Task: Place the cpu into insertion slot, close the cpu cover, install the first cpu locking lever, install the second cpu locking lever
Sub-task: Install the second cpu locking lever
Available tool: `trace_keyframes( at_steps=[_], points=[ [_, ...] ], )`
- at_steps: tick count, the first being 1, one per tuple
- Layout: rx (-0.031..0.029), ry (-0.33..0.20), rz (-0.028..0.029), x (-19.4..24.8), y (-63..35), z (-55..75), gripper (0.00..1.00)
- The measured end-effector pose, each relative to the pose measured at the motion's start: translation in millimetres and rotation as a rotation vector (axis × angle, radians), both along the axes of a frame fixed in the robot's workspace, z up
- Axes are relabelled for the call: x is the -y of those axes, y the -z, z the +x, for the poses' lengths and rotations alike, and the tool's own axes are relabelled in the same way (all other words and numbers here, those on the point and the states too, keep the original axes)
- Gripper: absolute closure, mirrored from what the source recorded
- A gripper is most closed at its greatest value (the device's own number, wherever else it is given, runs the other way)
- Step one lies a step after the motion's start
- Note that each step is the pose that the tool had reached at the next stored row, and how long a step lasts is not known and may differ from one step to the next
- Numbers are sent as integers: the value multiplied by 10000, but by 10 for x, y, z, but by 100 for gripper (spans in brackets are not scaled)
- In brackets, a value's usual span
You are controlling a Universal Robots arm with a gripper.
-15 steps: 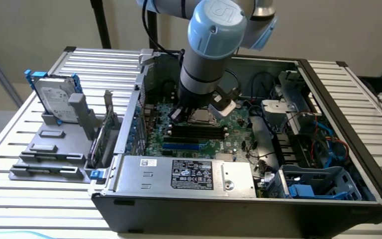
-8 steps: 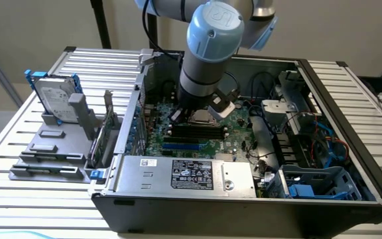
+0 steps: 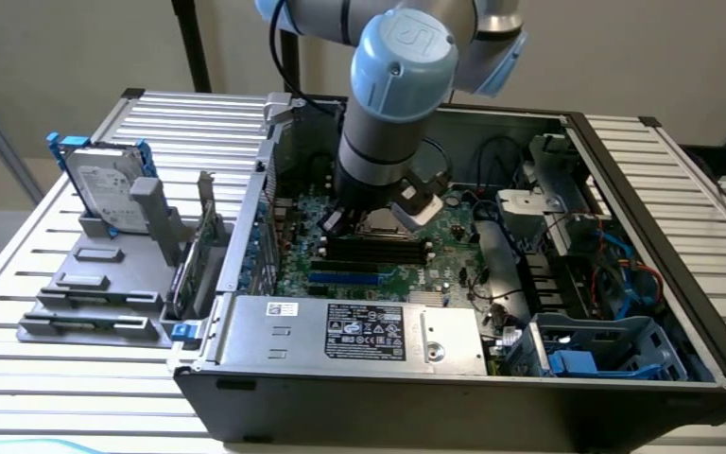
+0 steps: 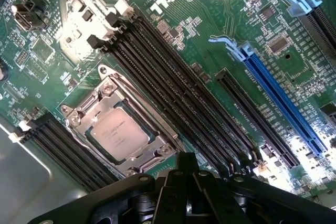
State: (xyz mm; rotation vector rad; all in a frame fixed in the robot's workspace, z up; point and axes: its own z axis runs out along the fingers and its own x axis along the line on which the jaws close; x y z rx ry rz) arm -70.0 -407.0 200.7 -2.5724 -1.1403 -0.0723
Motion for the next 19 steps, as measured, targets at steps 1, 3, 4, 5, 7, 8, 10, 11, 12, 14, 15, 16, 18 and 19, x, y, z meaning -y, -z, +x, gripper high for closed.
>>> trace_keyframes(
  at_steps=[1, 3, 4, 5, 7, 8, 10, 11, 12, 14, 15, 16, 18, 19],
  points=[
    [3, -3, 0, -5, 6, -2, 89],
    [8, -8, 0, -14, 19, -5, 89],
    [9, -11, 1, -20, 25, -6, 89],
    [11, -14, 1, -26, 31, -7, 89],
    [12, -20, 0, -37, 40, -9, 89],
    [11, -23, -1, -43, 44, -10, 89],
    [12, -28, 1, -57, 53, -11, 89],
    [14, -31, 4, -62, 58, -12, 89],
    [14, -34, 4, -67, 63, -13, 89],
    [17, -40, 5, -74, 71, -14, 89],
    [16, -43, 1, -75, 72, -15, 89],
    [16, -45, -2, -76, 72, -15, 89],
    [15, -49, -8, -77, 66, -15, 89],
    [16, -52, -8, -77, 52, -15, 89]
  ],
)
